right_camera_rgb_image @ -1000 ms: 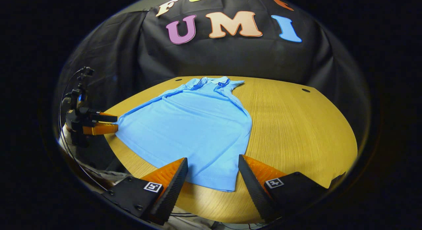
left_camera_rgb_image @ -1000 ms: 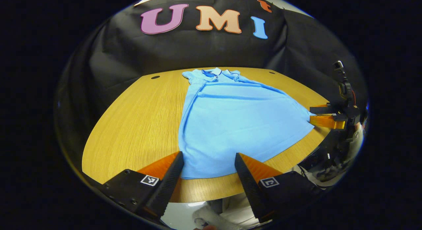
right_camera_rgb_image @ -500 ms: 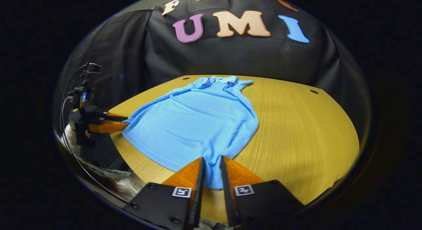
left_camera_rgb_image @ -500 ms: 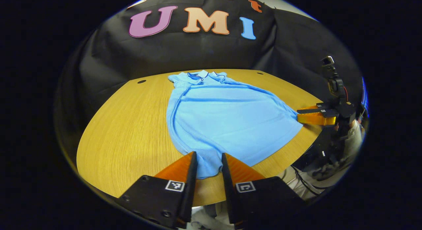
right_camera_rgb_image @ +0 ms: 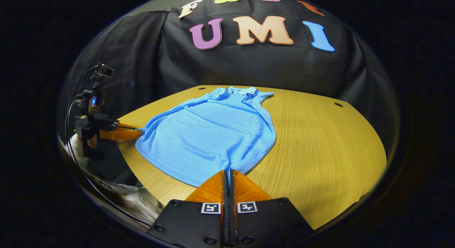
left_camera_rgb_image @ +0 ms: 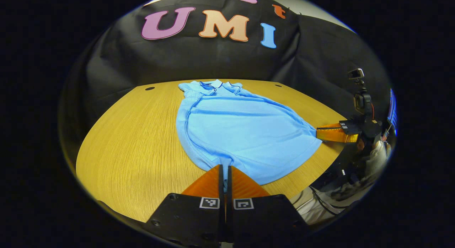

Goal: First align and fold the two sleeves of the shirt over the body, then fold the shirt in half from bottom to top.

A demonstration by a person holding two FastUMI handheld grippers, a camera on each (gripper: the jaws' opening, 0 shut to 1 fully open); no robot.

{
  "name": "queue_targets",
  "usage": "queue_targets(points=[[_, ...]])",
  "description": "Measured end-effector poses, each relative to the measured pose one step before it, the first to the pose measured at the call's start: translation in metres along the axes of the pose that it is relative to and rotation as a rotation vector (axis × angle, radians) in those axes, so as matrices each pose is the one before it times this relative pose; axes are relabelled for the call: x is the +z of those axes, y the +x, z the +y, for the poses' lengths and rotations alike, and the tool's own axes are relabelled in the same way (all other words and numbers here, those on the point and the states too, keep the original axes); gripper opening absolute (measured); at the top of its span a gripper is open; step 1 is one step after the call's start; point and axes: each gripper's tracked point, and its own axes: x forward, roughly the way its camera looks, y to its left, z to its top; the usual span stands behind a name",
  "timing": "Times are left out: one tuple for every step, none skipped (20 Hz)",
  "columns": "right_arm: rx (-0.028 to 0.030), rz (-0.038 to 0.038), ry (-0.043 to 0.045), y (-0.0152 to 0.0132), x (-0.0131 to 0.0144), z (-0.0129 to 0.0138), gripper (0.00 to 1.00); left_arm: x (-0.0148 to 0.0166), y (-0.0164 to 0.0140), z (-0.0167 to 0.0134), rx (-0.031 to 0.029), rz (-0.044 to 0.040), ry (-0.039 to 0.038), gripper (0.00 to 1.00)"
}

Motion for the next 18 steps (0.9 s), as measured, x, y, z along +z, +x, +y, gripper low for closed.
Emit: queue_targets(points=[[-0.00306, -0.01128, -0.00146, -0.00149, 0.0041, -0.00035, 0.03, 0.00403, -0.00055, -0.00044, -0.00002, -0.01029, -0.00417, 0.0], [-0.00329, -0.01635, 0.00263, -0.00081, 0.00785, -0.00053, 0.03, 0.00726, -0.00097, -0.00084, -0.00065, -0.02143, -0.0026, 0.0], [-0.00505, -0.01884, 0.00036, -0.0006, 0.00751, -0.00141, 0.03, 0.00723, 0.00183, 0.001, -0.00355, -0.01878, 0.00094, 0.0], [-0.00367, -0.01143, -0.0055, 0.00054, 0.00799, -0.00079, 0.03, 0.00806, 0.0003, 0.00026, -0.00782, -0.01291, -0.00001, 0.0], [-0.01048, -0.01657, -0.01222, 0.00042, 0.00703, -0.00256, 0.02, 0.00851, 0.00099, 0.00004, -0.00581, -0.02347, -0.00434, 0.0], [-0.00665, -0.0063, -0.01604, 0.00096, 0.0067, -0.00175, 0.02, 0.00894, 0.00213, 0.00095, -0.00222, -0.01776, -0.01005, 0.0], [-0.00843, -0.01624, -0.0124, 0.0009, 0.0096, -0.00356, 0.03, 0.0076, 0.00304, 0.00064, -0.00485, -0.01316, -0.01054, 0.0], [-0.00629, -0.0097, -0.01015, 0.00247, 0.00892, -0.00256, 0.03, 0.00944, 0.00423, 0.00142, -0.00361, -0.01768, -0.00701, 0.0], [-0.00412, -0.01079, -0.0084, 0.00388, 0.00972, -0.00173, 0.03, 0.00731, 0.00435, 0.0034, 0.00226, -0.01132, -0.00268, 0.0], [-0.00459, -0.00725, -0.0101, 0.00455, 0.01076, -0.00336, 0.03, 0.00894, 0.00491, 0.00287, 0.00148, -0.01173, 0.00302, 0.0], [-0.00837, -0.00923, -0.00971, 0.00475, 0.00913, -0.00465, 0.03, 0.00927, 0.00564, 0.00331, 0.00269, -0.0123, 0.00055, 0.0], [-0.00223, -0.00186, -0.00939, 0.0064, 0.00918, -0.00365, 0.03, 0.00863, 0.00478, 0.00222, 0.00046, -0.00572, -0.00055, 0.0], [-0.00043, -0.0012, -0.00487, 0.00609, 0.00861, -0.0031, 0.02, 0.00908, 0.00714, 0.00296, -0.00004, -0.0107, -0.00438, 0.0], [-0.0027, -0.00712, 0.00649, 0.00755, 0.01078, -0.00478, 0.02, 0.00854, 0.00776, 0.00221, -0.00286, -0.007, -0.00745, 0.0], [0.00771, 0.0023, 0.0093, 0.01091, 0.0091, -0.00147, 0.02, 0.0084, 0.00692, 0.00268, -0.00453, -0.00561, -0.00648, 0.0], [0.00207, 0.00092, 0.00768, 0.00741, 0.00809, -0.00346, 0.02, 0.00821, 0.00779, 0.00349, -0.00094, -0.00853, -0.0041, 0.0], [-0.00249, 0.00163, 0.00146, 0.00914, 0.00815, -0.0045, 0.0, 0.01043, 0.00868, 0.00604, 0.00534, -0.00837, -0.00619, 0.0], [-0.00683, 0.00262, -0.0043, 0.00976, 0.00826, -0.00623, 0.02, 0.00995, 0.00891, 0.0062, 0.00287, -0.00749, -0.00526, 0.0]])
